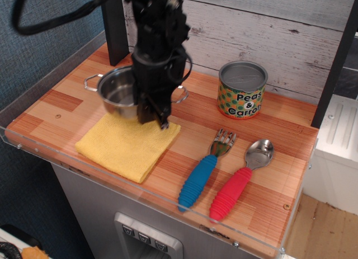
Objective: Put the pot above on yellow cloth
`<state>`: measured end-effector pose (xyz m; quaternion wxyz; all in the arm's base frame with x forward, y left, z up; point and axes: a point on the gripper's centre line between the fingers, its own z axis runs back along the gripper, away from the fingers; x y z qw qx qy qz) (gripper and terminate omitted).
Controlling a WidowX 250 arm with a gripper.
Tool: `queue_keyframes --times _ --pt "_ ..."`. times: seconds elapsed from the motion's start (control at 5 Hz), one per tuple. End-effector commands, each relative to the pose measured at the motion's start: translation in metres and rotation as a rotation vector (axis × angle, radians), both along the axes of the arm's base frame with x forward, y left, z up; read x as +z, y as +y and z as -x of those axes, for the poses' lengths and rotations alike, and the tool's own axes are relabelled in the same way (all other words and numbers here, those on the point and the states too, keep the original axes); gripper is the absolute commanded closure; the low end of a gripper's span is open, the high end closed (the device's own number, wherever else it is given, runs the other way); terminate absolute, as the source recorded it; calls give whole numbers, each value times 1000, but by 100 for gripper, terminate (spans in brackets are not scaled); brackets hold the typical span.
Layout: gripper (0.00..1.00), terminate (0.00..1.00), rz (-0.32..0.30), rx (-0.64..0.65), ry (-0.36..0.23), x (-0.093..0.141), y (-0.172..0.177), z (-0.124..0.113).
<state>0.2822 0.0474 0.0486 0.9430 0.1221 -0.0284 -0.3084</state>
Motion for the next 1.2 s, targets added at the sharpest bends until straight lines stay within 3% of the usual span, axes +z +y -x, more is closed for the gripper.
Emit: queue_keyframes --times 0.0,0.8,1.0 --pt "100 0 -30 -32 -31 8 -12 9" --pt "100 0 -22 -23 2 -10 -10 26" --pt "0 0 -10 1 28 -12 -10 23"
